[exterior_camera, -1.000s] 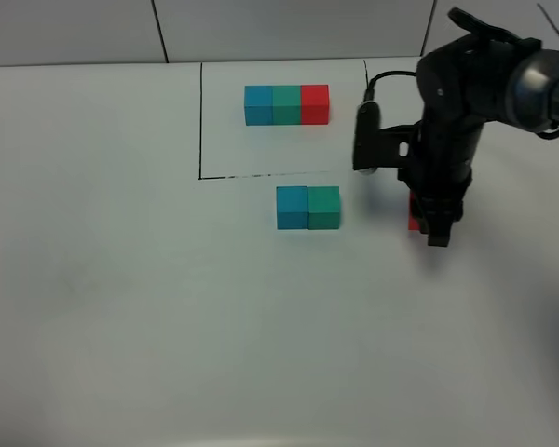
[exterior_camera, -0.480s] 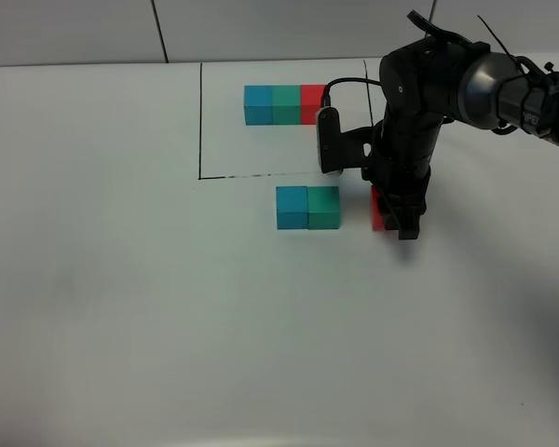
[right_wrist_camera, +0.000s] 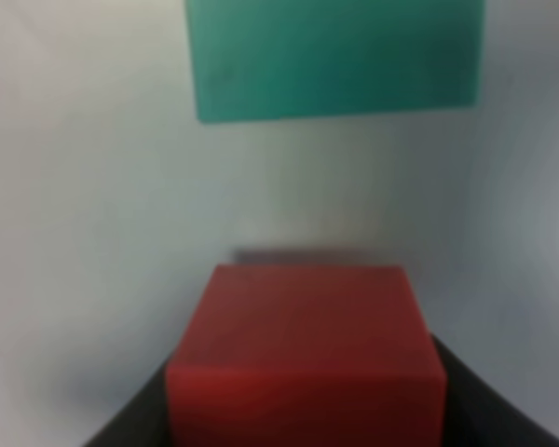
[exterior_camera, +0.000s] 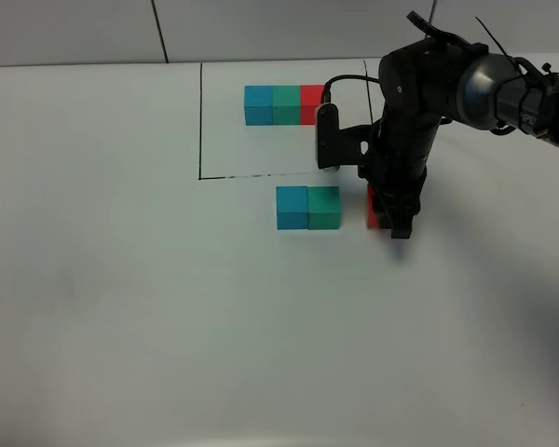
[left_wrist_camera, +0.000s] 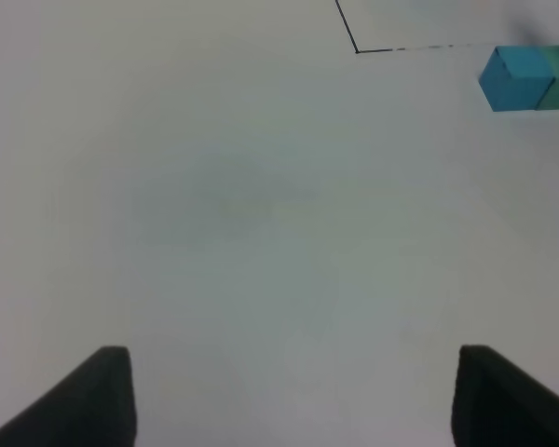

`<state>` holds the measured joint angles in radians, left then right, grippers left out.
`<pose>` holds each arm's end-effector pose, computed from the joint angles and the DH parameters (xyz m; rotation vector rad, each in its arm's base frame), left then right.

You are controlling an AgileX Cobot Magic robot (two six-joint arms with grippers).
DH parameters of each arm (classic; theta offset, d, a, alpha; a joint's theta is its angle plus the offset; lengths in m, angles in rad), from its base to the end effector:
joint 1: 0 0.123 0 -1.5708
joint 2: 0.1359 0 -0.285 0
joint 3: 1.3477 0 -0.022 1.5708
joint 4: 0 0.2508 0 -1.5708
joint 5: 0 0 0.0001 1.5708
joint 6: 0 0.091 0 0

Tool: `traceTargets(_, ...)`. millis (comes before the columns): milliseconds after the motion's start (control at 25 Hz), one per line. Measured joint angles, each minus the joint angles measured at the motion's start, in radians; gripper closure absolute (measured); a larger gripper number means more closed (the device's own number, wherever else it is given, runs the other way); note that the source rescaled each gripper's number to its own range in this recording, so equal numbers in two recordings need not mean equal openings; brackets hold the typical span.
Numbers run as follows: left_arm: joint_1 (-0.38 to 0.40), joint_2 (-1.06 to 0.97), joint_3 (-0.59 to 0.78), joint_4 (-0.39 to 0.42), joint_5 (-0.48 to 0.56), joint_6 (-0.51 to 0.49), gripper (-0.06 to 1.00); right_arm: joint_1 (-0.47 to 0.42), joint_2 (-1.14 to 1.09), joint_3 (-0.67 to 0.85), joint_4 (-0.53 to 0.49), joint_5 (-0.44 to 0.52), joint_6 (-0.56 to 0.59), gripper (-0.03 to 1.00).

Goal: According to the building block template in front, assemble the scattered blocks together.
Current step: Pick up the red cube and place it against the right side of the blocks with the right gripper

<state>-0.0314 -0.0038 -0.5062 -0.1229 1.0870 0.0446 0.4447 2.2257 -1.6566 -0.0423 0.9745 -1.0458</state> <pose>-0.0079 -0.0096 0.2774 0.0865 2.0554 -0.1392 0.4034 0.1887 0.1363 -2.0867 2.2126 -0.1044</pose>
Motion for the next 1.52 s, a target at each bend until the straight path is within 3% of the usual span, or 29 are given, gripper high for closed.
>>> traceTargets(400,0.0,0.0,0.0,0.0,0.0,0.0,0.3,0.0,0.062,-0.108,0.028,0.093,0.011,0.94)
traceTargets(1520,0.0,0.0,0.0,0.0,0.0,0.0,0.3,0.0,0.116,-0.154,0.063,0.098,0.011,0.94)
